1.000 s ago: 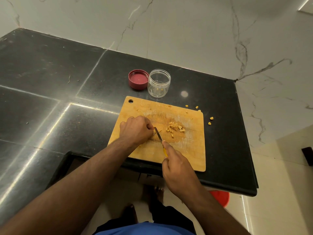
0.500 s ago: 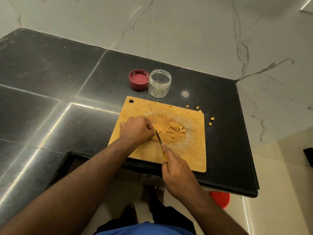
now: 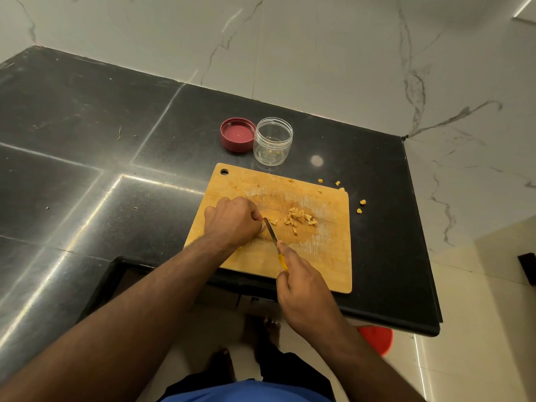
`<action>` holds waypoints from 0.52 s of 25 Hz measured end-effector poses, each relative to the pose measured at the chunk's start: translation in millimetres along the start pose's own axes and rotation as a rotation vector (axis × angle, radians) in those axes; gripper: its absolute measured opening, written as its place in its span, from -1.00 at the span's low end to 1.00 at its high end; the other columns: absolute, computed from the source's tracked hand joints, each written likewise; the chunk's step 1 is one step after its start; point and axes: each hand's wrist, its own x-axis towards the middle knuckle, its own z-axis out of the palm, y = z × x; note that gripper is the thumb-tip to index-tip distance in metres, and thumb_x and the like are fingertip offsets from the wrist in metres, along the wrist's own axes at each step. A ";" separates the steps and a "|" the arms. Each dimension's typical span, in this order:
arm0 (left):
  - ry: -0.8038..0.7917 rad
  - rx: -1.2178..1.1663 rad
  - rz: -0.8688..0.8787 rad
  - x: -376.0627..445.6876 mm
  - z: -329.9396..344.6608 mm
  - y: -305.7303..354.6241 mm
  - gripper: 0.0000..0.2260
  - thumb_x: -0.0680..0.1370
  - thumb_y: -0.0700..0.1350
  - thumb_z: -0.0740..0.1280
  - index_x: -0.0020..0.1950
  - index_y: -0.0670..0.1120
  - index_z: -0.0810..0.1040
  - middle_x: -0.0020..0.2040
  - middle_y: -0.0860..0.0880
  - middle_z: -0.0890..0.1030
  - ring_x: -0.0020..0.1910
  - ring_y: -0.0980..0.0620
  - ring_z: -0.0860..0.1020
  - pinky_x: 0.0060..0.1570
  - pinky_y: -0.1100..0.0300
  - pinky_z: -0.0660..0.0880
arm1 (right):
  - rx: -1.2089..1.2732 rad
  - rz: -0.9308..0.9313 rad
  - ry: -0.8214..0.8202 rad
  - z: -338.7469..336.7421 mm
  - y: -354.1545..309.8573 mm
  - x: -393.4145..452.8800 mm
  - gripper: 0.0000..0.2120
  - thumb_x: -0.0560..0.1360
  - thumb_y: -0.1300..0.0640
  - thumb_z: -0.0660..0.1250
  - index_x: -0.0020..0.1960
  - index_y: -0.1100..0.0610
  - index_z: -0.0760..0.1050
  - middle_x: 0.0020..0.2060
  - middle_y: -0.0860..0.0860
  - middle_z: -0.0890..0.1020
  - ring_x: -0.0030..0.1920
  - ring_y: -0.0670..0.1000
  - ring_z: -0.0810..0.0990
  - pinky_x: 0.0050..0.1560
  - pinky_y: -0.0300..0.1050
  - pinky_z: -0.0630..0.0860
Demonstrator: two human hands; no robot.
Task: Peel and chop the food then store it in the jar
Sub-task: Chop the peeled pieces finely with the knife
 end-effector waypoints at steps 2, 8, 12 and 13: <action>0.005 0.008 -0.003 -1.0 -0.4 0.8 -0.94 0.53 0.04 0.42 -0.12 0.10 0.67 -0.10 0.15 0.63 0.07 0.04 0.49 0.02 0.00 0.35 | 0.000 0.009 -0.014 1.1 -0.9 2.0 -0.50 0.66 0.13 0.08 0.58 0.02 0.13 0.47 -0.02 0.36 0.41 -0.09 0.35 0.40 -0.20 0.33; 0.016 0.030 -0.012 -2.3 -1.1 2.5 -0.92 0.53 0.07 0.42 -0.06 0.10 0.67 -0.06 0.14 0.62 0.10 0.03 0.45 0.01 0.01 0.29 | -0.006 0.005 -0.059 0.5 -1.0 11.9 -0.49 0.66 0.14 0.07 0.59 0.01 0.11 0.43 0.02 0.41 0.31 -0.02 0.45 0.29 -0.12 0.41; 0.005 0.036 -0.023 -0.4 -0.8 1.5 -0.91 0.52 0.10 0.44 -0.08 0.11 0.67 -0.06 0.14 0.62 0.10 0.03 0.44 0.04 -0.02 0.31 | 0.031 0.018 -0.062 0.9 2.4 -2.3 -0.50 0.66 0.12 0.08 0.58 -0.02 0.12 0.42 0.00 0.41 0.27 -0.08 0.45 0.23 -0.19 0.43; 0.001 0.032 -0.022 0.1 -0.3 0.5 -0.91 0.51 0.09 0.44 -0.09 0.11 0.67 -0.07 0.15 0.62 0.10 0.03 0.44 0.04 -0.03 0.31 | 0.034 0.025 -0.063 0.7 3.6 -8.7 -0.50 0.66 0.11 0.08 0.58 -0.04 0.12 0.39 -0.01 0.43 0.21 -0.11 0.46 0.17 -0.24 0.42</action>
